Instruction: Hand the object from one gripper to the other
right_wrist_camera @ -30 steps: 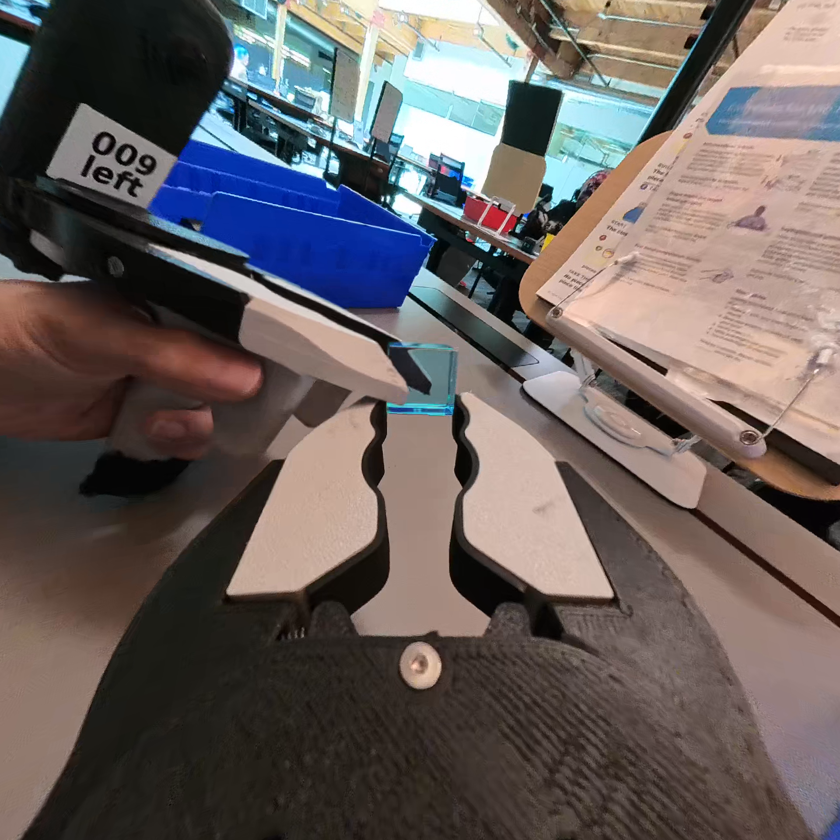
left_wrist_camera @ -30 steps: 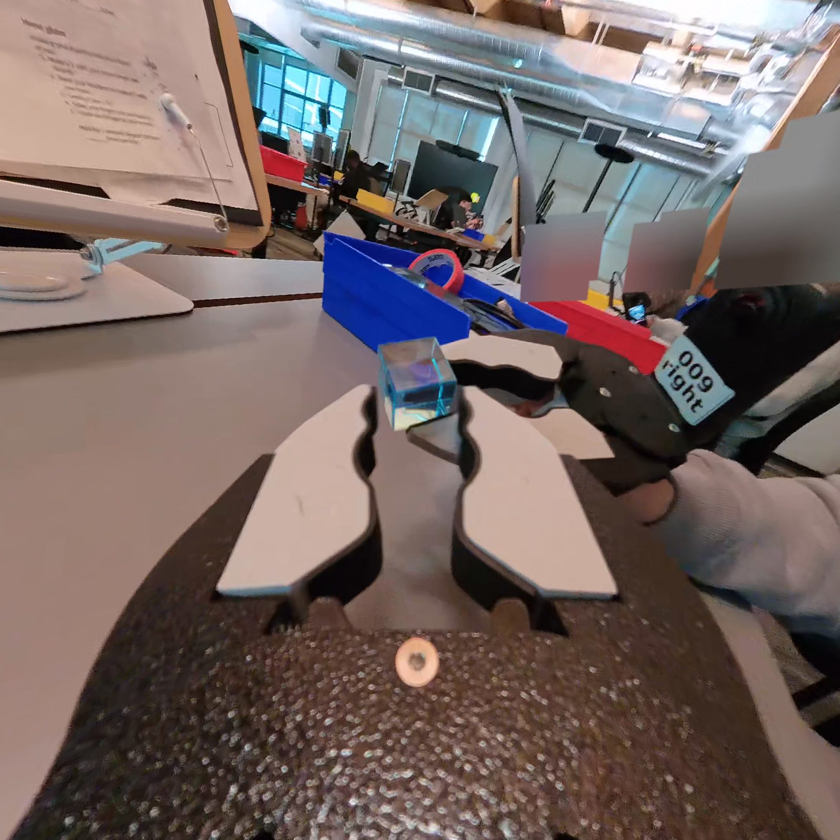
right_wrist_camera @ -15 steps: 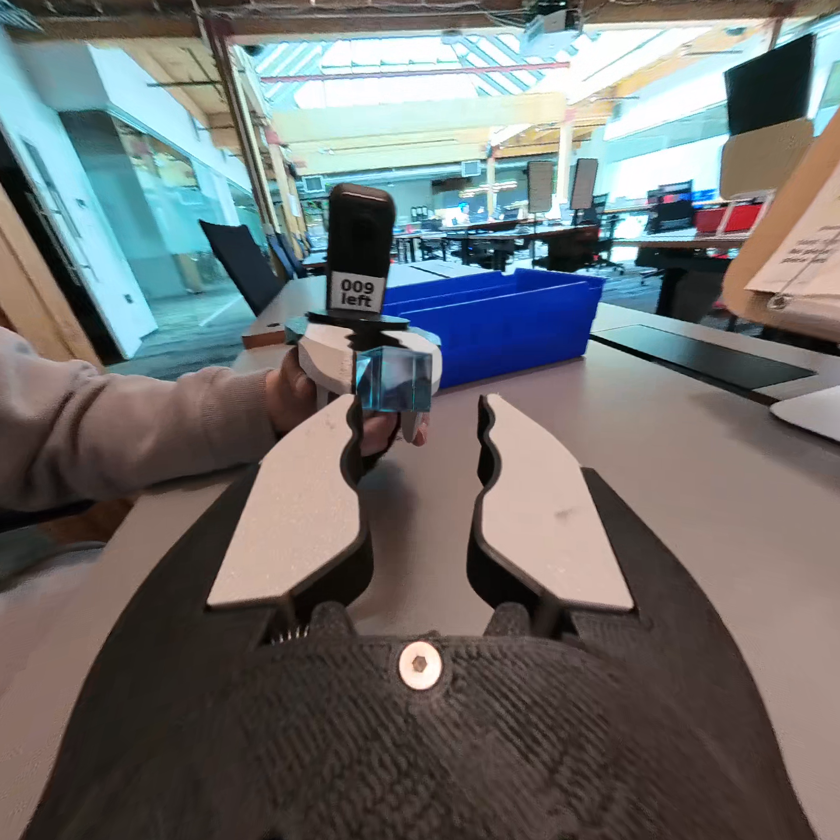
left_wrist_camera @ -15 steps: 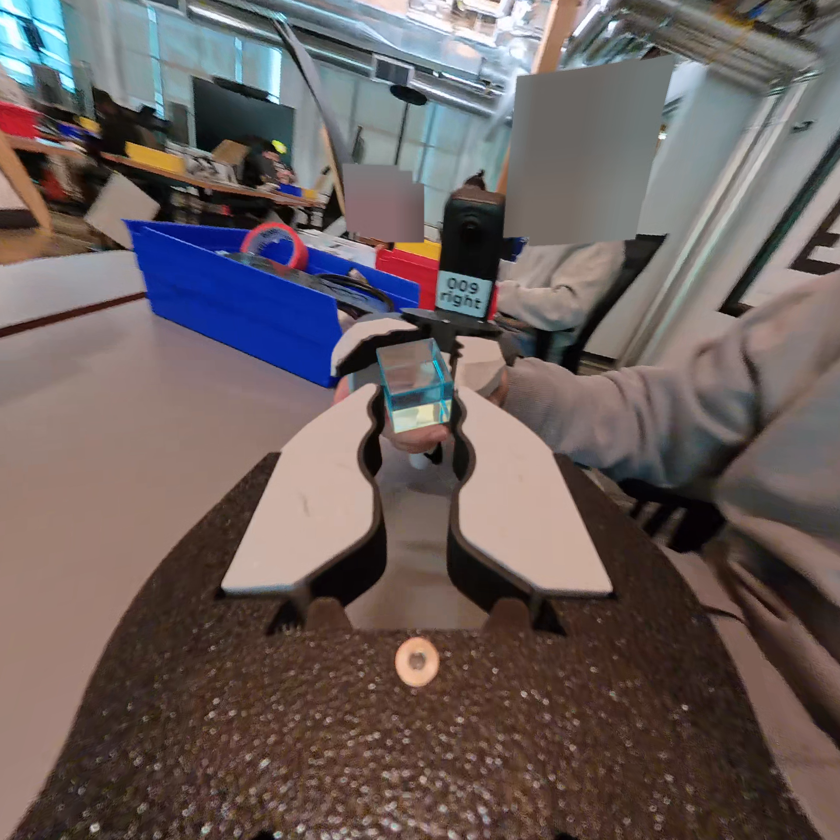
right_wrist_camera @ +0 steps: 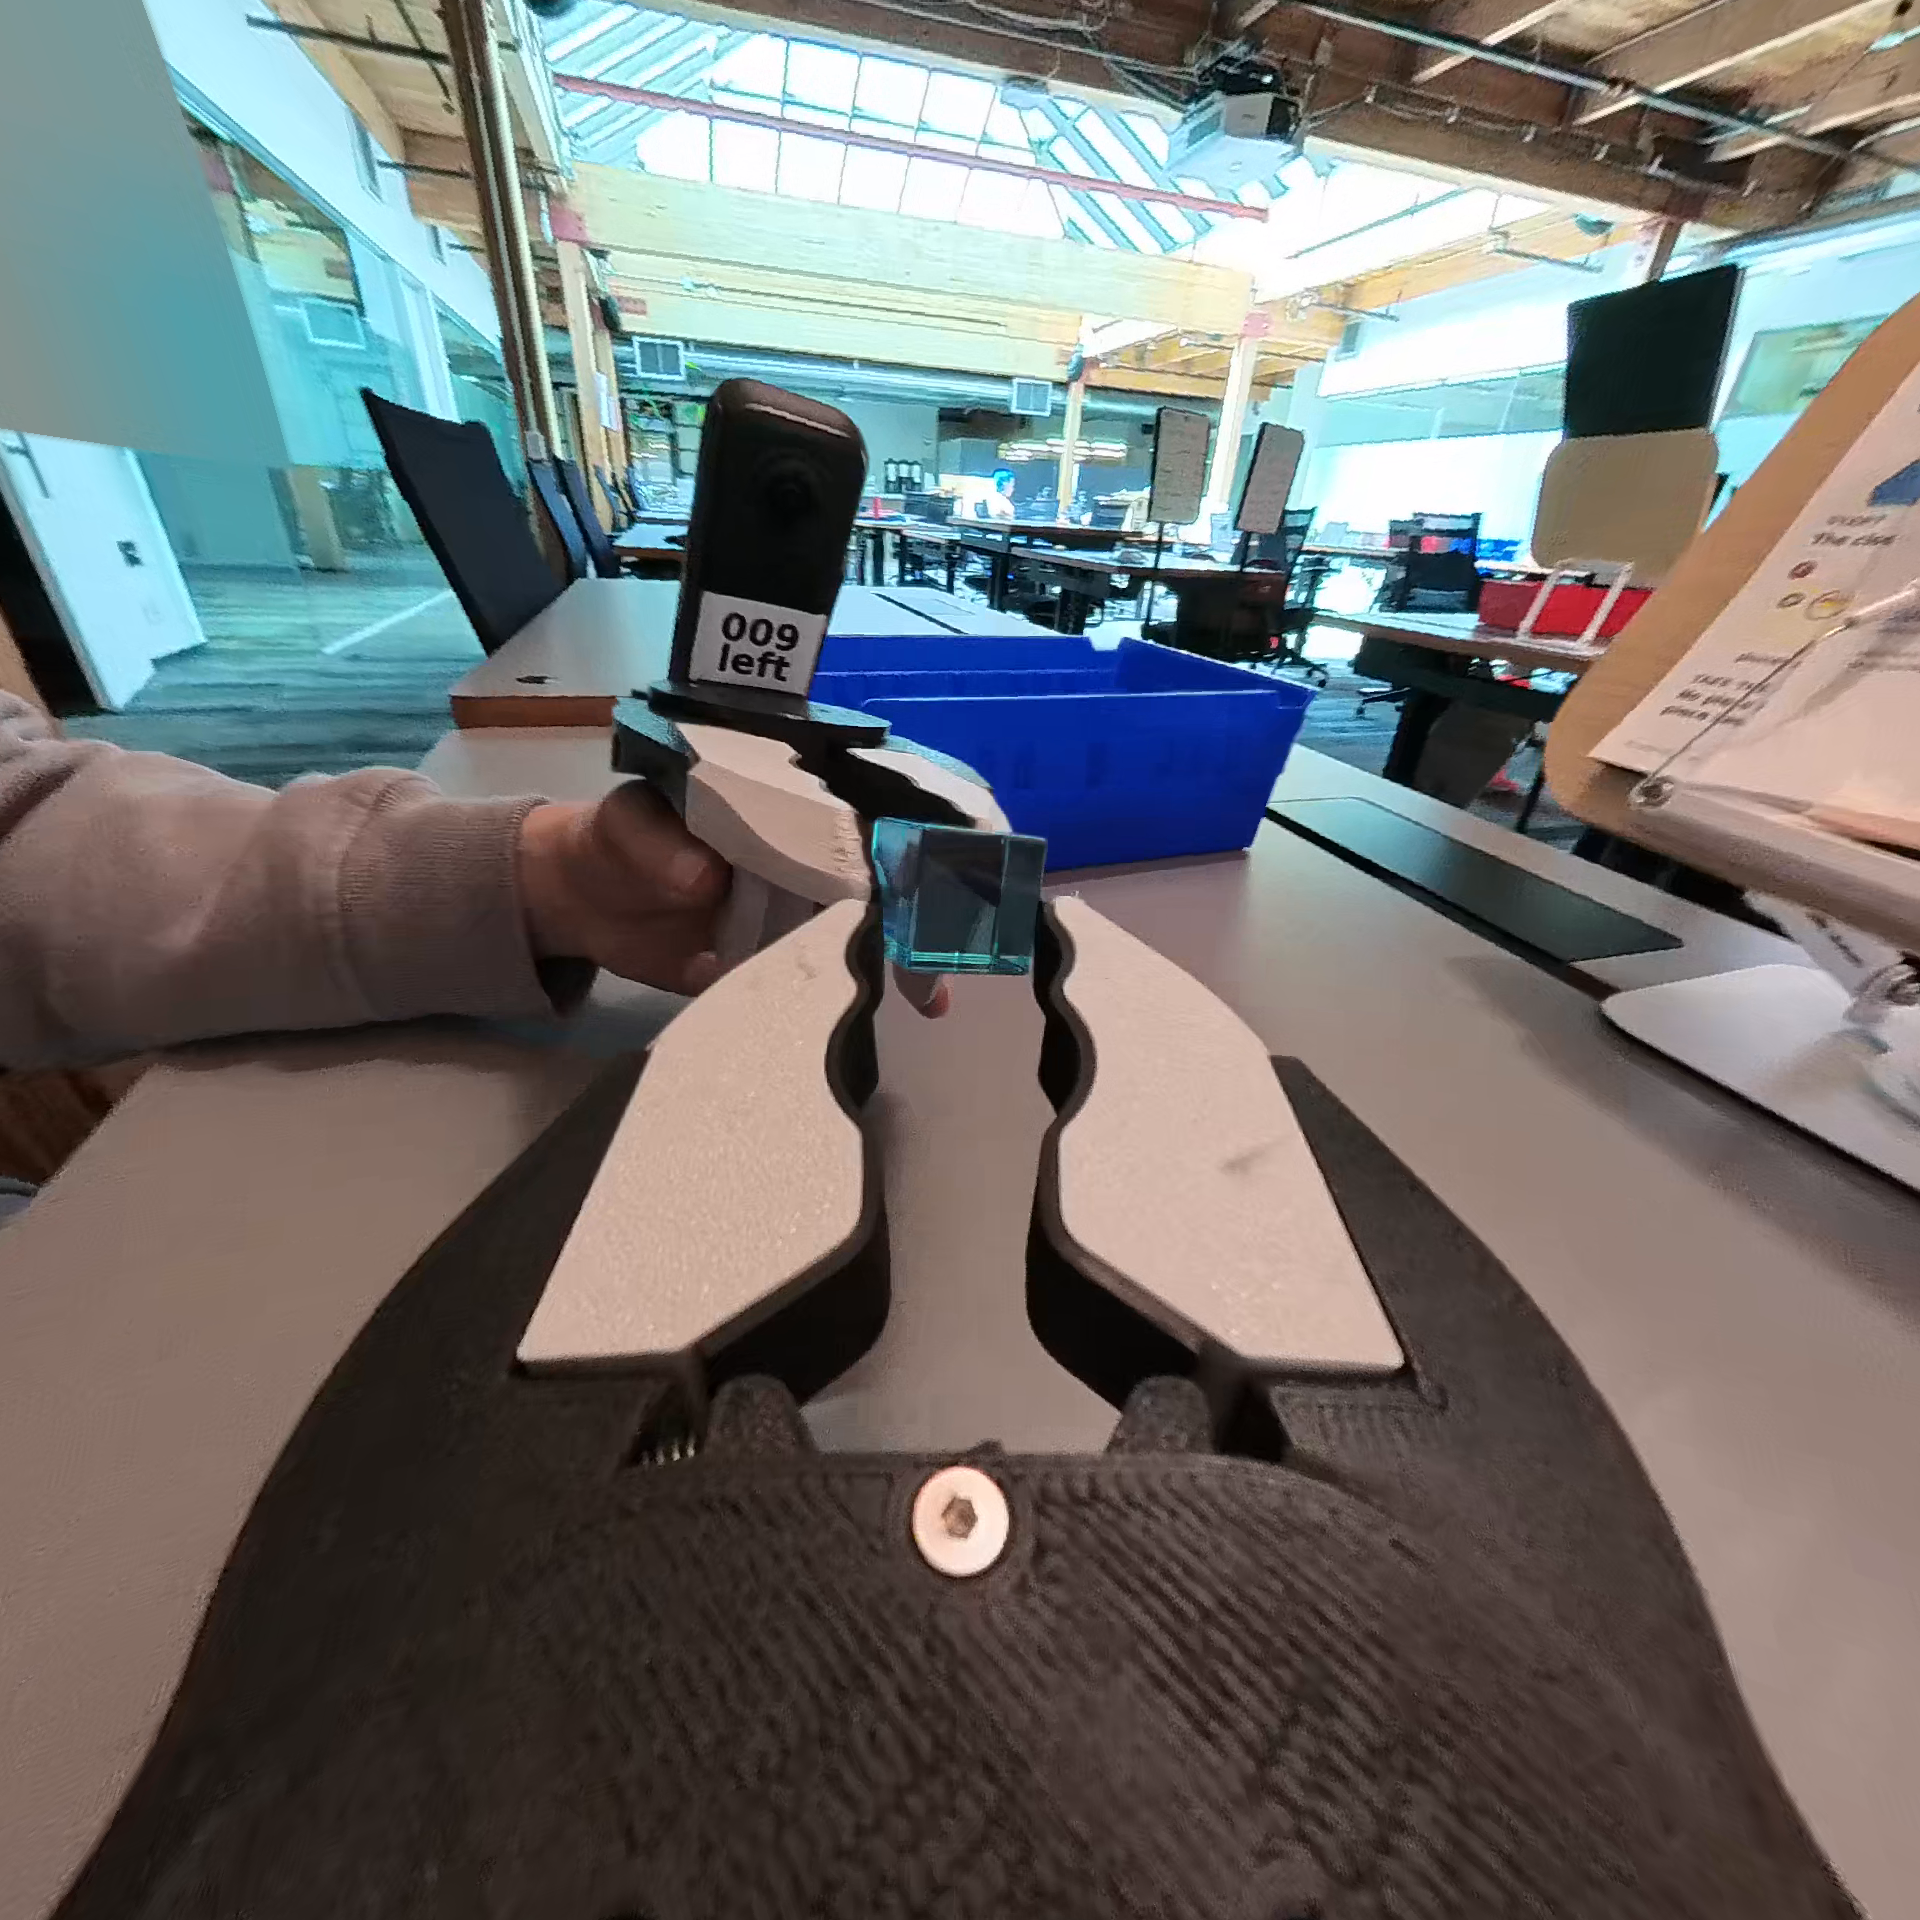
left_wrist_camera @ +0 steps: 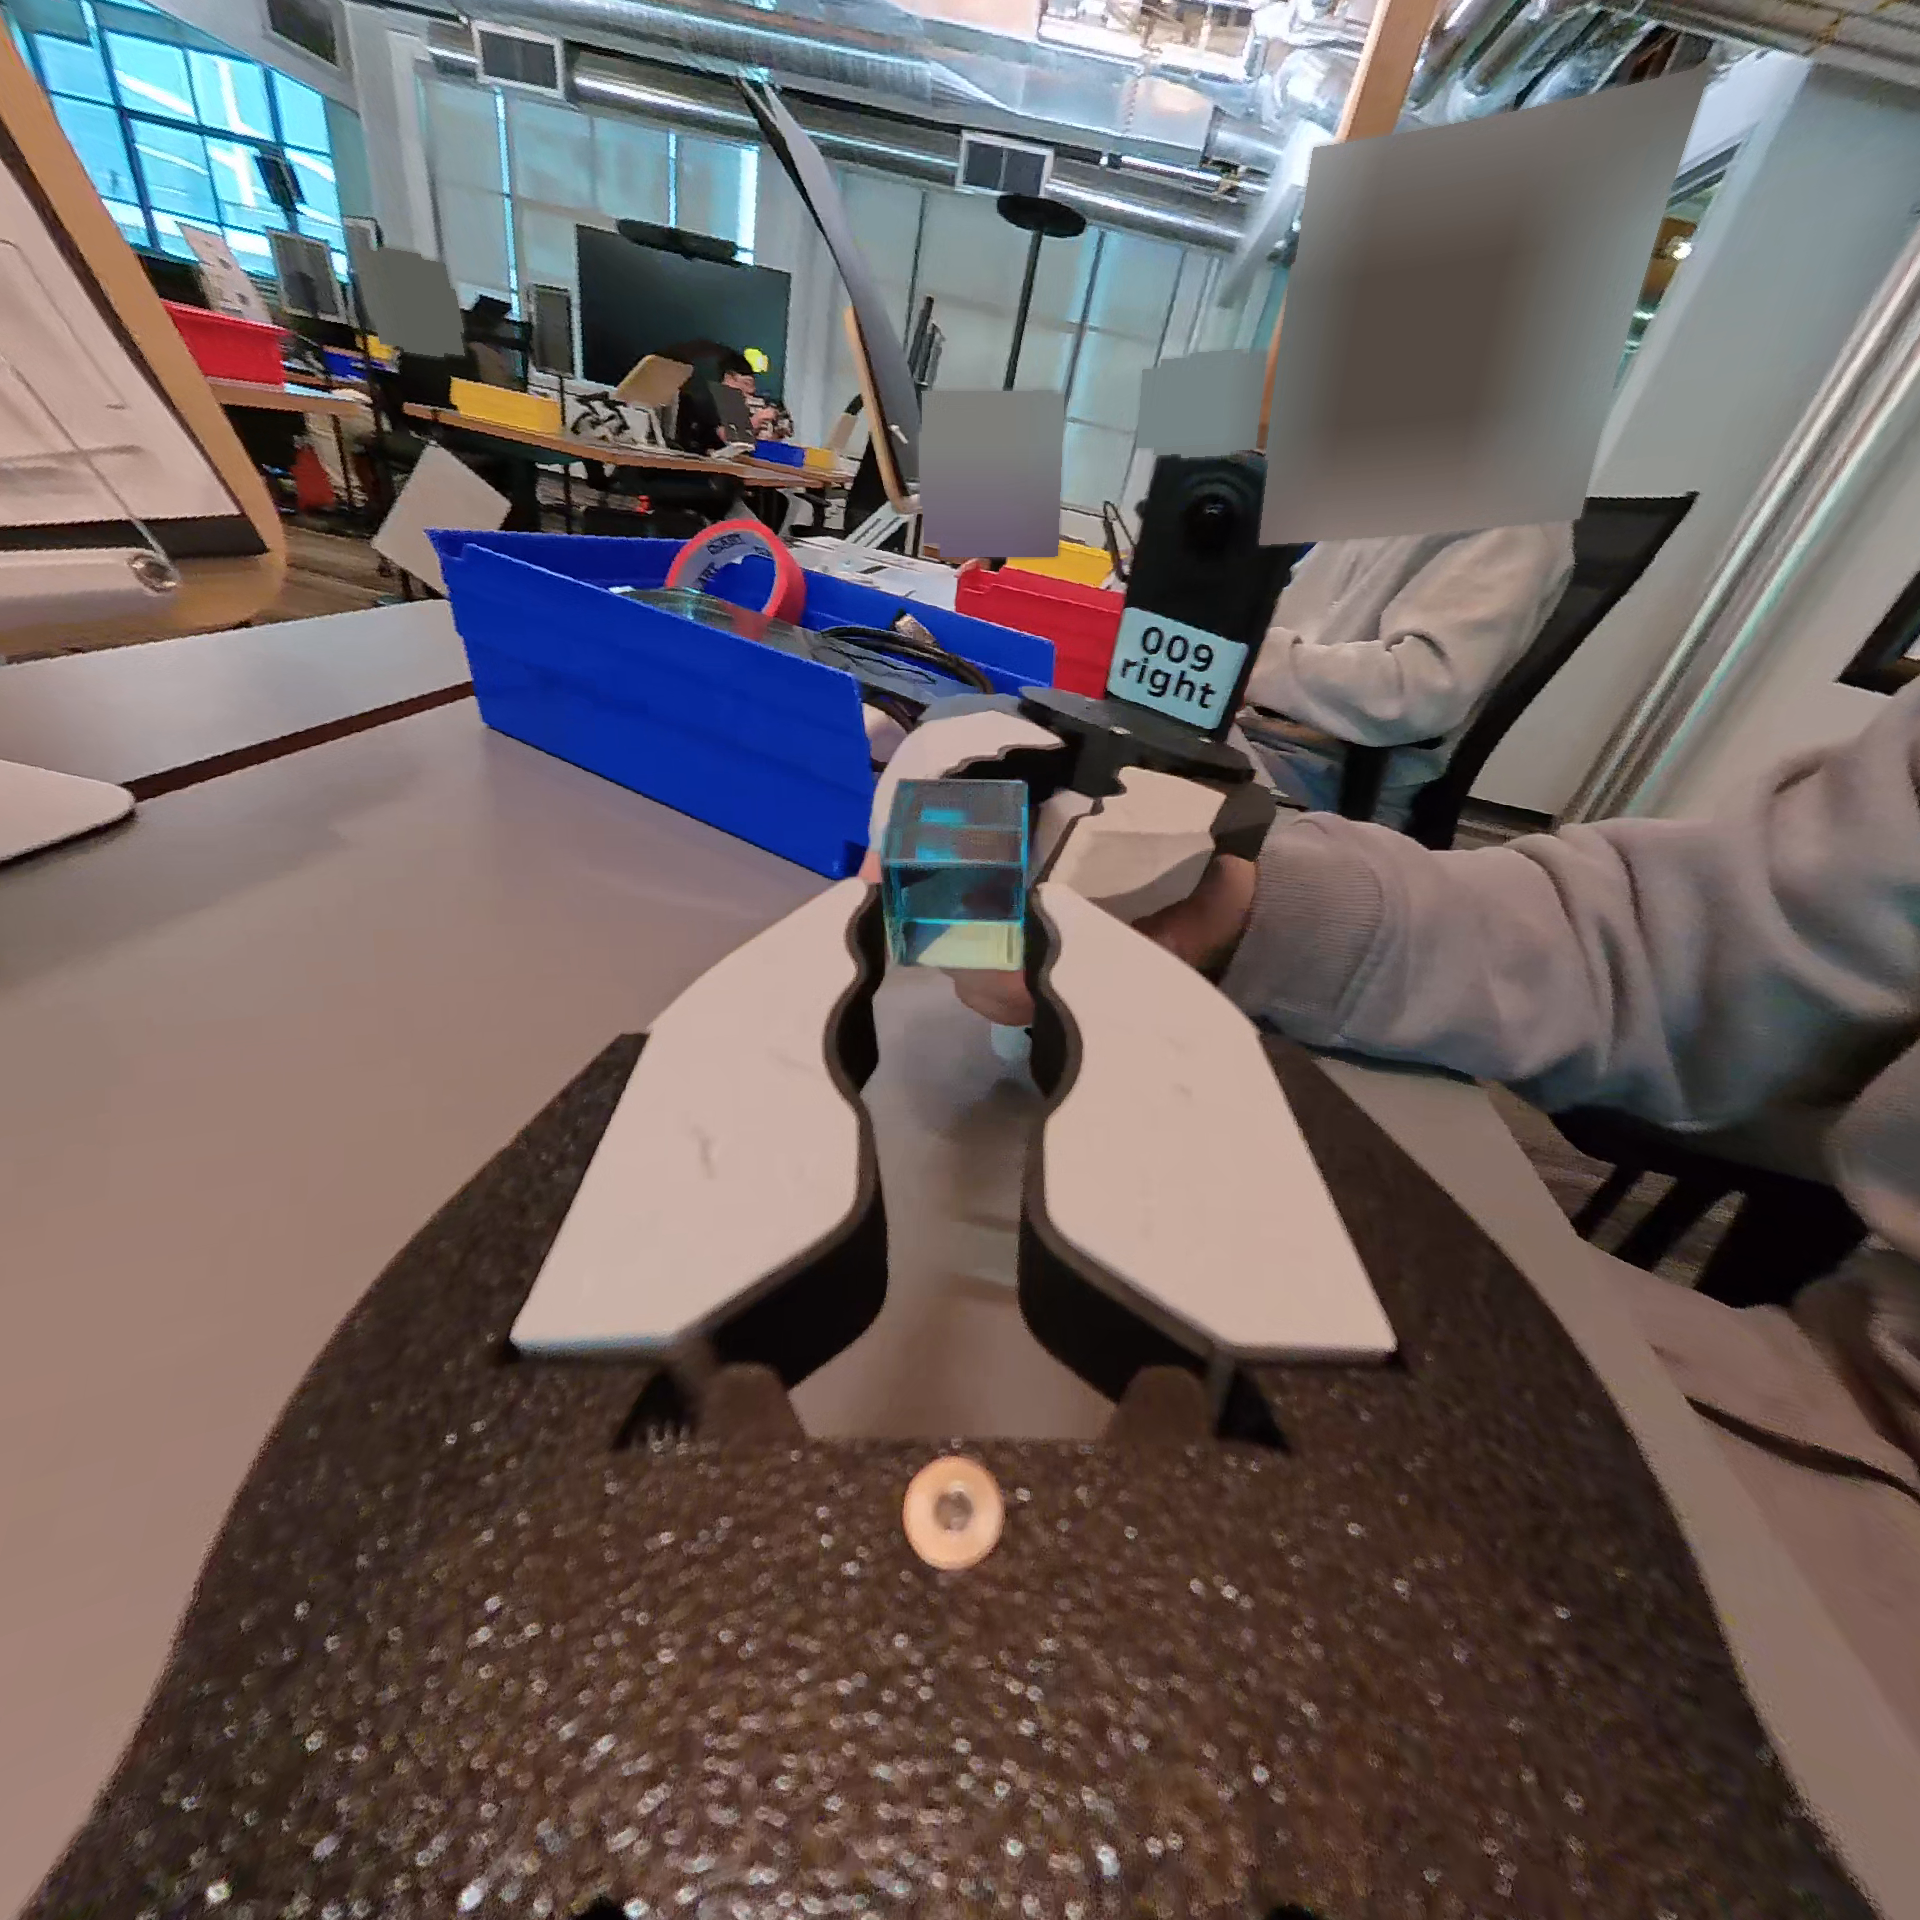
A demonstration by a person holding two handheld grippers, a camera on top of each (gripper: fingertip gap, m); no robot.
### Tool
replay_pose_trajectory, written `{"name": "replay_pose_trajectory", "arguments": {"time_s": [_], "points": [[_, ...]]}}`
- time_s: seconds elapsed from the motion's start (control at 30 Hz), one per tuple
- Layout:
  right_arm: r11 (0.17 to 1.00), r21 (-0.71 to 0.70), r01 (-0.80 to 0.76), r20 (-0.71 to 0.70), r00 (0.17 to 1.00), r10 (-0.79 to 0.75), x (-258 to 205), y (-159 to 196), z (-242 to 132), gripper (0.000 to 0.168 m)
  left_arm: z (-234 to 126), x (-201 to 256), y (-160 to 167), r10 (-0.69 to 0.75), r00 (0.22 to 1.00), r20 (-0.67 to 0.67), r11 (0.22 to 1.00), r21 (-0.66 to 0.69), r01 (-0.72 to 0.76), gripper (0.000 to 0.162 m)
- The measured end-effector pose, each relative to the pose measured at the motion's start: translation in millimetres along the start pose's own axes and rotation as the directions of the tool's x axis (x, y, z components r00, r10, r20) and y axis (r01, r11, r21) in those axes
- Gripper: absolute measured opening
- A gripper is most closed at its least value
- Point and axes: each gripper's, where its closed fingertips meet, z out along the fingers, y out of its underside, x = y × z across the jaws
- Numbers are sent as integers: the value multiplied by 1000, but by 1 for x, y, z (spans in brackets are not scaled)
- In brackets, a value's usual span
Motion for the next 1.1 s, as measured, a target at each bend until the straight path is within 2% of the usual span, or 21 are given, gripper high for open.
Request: {"name": "replay_pose_trajectory", "arguments": {"time_s": [0.23,0.33,0.43,0.5,0.57,0.7,0.83,0.9,0.97,1.1], "points": [[981,-55,188,-146,970,-194,12,1,-1,28,0,-16,1,-14,992,127,1000,21,12,33],[926,-166,339,-243,896,-372,22,7,-1,28,2,-21,5,-73,987,146,997,26,70,39],[833,-307,461,-272,796,-541,26,16,1,28,8,-19,5,-138,980,140,990,53,132,40],[786,-361,503,-256,757,-602,23,21,4,28,9,-24,8,-159,967,197,987,57,150,39],[780,-373,503,-255,753,-607,18,23,8,28,10,-29,11,-157,955,251,988,53,148,39],[833,-342,435,-269,804,-530,16,23,9,27,10,-28,13,-116,952,283,993,22,115,36],[911,-248,331,-204,901,-383,9,22,9,27,9,-24,13,-64,972,226,997,-31,73,36],[964,-147,221,-154,958,-243,2,14,10,31,8,-15,7,-57,988,145,998,-6,59,36],[996,-68,64,-92,993,-70,-2,7,9,45,7,-6,1,-63,996,70,998,13,63,36],[969,13,-245,100,965,242,-11,-1,5,52,5,15,-10,-53,995,-80,997,59,58,36]]}}
